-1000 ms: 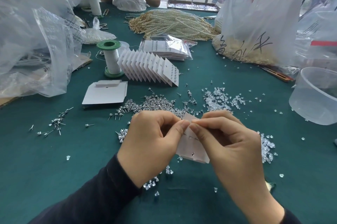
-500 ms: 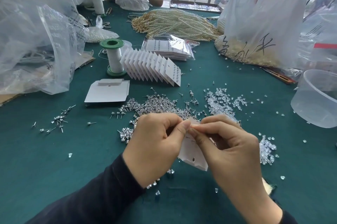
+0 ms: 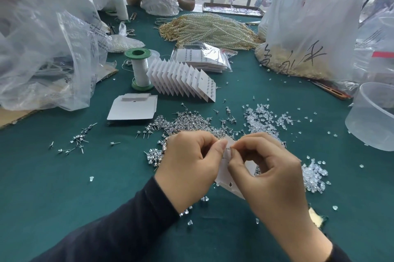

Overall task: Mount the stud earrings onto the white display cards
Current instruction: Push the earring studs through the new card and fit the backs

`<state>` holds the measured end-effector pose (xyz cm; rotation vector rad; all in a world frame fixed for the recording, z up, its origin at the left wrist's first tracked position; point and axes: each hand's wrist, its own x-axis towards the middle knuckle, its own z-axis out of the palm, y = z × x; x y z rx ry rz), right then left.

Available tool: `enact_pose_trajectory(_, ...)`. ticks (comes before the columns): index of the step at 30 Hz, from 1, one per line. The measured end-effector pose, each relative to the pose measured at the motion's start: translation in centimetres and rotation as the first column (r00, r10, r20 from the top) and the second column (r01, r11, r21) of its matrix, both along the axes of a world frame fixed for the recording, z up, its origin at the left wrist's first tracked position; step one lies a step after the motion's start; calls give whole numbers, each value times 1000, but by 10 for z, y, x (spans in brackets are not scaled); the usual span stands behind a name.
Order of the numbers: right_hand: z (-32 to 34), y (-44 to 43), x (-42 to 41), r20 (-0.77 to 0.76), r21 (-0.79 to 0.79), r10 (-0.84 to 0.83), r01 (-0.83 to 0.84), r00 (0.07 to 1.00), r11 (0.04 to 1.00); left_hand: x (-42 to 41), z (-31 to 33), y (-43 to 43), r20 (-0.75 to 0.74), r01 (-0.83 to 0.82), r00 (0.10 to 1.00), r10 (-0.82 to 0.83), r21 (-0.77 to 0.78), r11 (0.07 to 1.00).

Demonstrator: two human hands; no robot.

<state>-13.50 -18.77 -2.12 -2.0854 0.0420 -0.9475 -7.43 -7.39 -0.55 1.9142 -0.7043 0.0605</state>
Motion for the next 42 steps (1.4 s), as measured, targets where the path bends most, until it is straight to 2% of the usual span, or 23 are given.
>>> enact_pose_trajectory(11,-1,1,1,-6,-9,45,-45,999,999,0,0,1,31,11,999,-11,5,1000)
enact_pose_trajectory(13,-1,1,1,1,-2,37,-37,999,999,2,3,2,-21,71,997,-71,5,997)
enact_pose_trajectory(15,0,-1,0,-1,52,48,-48,999,997,11,11,10,-135,186,973,-187,-19,982)
enact_pose_trajectory(16,1,-2,0,-1,96,50,-50,999,994,19,14,17,-156,181,972,-176,16,983)
enact_pose_trajectory(17,3,-4,-1,1,152,48,-48,999,987,30,16,26,-119,90,990,-79,96,991)
enact_pose_trajectory(18,4,-5,-2,2,217,48,-47,999,975,43,16,37,-17,-75,997,80,206,976)
enact_pose_trajectory(20,7,-8,-2,7,346,63,-62,998,936,65,16,61,152,-387,922,357,370,845)
enact_pose_trajectory(21,9,-9,-3,11,406,81,-78,997,911,73,13,71,161,-444,894,417,441,780)
enact_pose_trajectory(23,13,-11,-2,18,556,139,-125,990,822,81,6,81,100,-421,888,449,569,706)
enact_pose_trajectory(26,16,-14,-4,31,810,271,-183,962,557,86,-3,78,71,-397,886,459,627,670)
enact_pose_trajectory(28,18,-17,-5,-1,882,345,-161,938,442,88,-6,76,91,-395,886,455,663,636)
enact_pose_trajectory(31,21,-19,-5,-35,940,427,-116,903,322,89,-7,76,134,-400,889,438,692,601)
enact_pose_trajectory(33,20,-19,-4,-47,962,466,-86,883,260,83,-1,74,172,-417,898,404,620,665)
enact_pose_trajectory(34,20,-18,-3,-56,967,489,-74,870,243,78,3,71,152,-391,916,371,546,741)
enact_pose_trajectory(36,17,-15,-1,-78,976,527,-44,846,215,62,14,61,-38,-181,979,202,303,936)
enact_pose_trajectory(37,15,-14,-1,-84,979,544,-33,835,201,52,20,55,-133,-37,990,55,132,991)
enact_pose_trajectory(39,14,-12,0,-79,985,570,-26,818,173,32,25,39,-170,159,969,-180,-134,978)
enact_pose_trajectory(40,13,-12,0,-70,986,581,-32,811,163,24,24,32,-151,204,960,-236,-201,958)
enact_pose_trajectory(42,13,-11,-1,-44,988,608,-57,793,146,13,19,18,-76,240,962,-263,-226,944)
